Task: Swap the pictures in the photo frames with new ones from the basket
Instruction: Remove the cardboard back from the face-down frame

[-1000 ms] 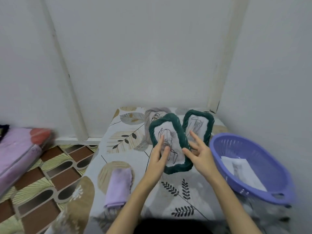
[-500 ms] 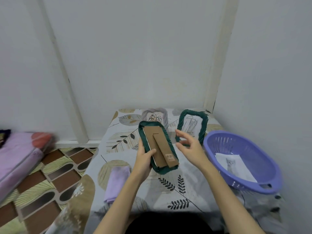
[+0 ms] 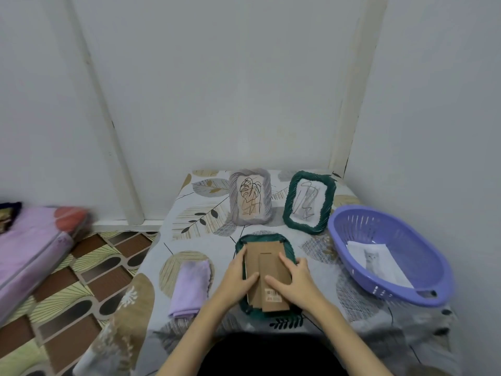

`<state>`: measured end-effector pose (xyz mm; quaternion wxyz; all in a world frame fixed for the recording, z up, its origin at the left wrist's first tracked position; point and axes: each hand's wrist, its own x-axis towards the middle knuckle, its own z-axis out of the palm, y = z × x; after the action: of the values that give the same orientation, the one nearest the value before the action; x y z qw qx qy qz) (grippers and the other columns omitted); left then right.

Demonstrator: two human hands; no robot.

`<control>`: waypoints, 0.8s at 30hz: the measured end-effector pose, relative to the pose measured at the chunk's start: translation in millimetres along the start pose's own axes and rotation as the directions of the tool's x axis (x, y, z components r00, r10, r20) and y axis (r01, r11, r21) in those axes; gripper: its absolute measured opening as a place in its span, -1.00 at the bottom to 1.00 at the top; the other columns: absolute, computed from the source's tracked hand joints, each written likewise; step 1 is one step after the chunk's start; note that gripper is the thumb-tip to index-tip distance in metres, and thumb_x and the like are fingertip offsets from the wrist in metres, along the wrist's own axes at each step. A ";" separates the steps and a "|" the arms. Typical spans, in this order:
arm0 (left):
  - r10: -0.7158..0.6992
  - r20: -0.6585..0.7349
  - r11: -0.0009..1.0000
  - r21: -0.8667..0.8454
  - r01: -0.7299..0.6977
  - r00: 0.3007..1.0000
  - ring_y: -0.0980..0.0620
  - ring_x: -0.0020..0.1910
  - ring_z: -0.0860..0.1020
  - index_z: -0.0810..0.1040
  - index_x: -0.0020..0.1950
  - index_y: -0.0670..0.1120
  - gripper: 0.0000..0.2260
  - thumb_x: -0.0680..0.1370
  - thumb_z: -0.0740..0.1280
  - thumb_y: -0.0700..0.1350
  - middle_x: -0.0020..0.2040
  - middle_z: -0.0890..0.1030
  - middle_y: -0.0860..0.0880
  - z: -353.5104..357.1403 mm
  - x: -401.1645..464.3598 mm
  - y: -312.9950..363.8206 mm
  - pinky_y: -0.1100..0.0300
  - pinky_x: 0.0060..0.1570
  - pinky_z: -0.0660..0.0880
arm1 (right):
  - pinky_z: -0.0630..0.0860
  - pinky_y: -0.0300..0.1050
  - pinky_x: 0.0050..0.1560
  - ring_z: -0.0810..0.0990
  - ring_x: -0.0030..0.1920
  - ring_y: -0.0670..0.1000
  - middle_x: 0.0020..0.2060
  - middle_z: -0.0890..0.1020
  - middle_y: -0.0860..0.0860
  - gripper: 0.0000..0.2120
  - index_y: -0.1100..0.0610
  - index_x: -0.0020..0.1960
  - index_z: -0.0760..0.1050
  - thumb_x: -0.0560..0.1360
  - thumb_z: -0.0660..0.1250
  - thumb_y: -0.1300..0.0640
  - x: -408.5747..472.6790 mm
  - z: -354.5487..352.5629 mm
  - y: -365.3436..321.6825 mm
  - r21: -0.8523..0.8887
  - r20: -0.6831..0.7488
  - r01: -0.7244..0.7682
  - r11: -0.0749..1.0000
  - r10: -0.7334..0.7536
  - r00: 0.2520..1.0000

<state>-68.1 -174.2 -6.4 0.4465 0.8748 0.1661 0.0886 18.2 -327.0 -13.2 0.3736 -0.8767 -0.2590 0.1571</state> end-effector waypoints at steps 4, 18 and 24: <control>-0.120 0.083 0.927 0.367 0.081 0.989 -0.19 0.52 -0.07 -0.03 0.52 -0.09 -0.37 0.57 0.22 0.03 0.51 0.10 -0.16 15.5 0.8 -22.5 0.02 0.48 -0.07 | 0.20 -0.01 0.37 0.16 0.38 0.12 0.30 0.21 0.11 -0.24 -0.06 0.48 0.10 0.39 0.24 -0.33 -2.1 16.9 18.7 -0.259 -0.045 0.004 0.966 -0.016 0.999; -0.019 -0.126 0.870 0.487 0.078 0.992 0.01 0.38 0.23 0.33 0.40 0.10 -0.59 0.55 0.20 0.13 0.36 0.40 0.10 -7.8 55.2 -43.7 0.08 0.29 0.19 | 0.24 0.01 0.24 0.28 0.26 0.09 0.25 0.45 -0.03 -0.61 -0.09 0.36 0.35 0.54 0.22 -0.02 67.3 -23.1 28.8 -0.283 -0.133 0.028 0.959 -0.068 0.989; -0.032 -0.088 0.898 0.434 0.067 0.996 0.02 0.28 0.27 0.50 0.26 0.15 -0.68 0.53 0.23 0.16 0.24 0.48 0.12 0.9 73.2 -51.5 0.09 0.16 0.16 | 0.22 0.01 0.23 0.31 0.24 0.08 0.16 0.51 -0.03 -0.64 -0.06 0.30 0.44 0.52 0.25 -0.08 86.5 -7.6 31.3 -0.331 -0.058 0.025 0.943 -0.047 0.997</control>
<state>-10.7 -119.7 -48.1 0.2346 0.9438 0.2214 0.0719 102.9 -300.3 -38.2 0.2328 -0.9266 -0.2853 0.0760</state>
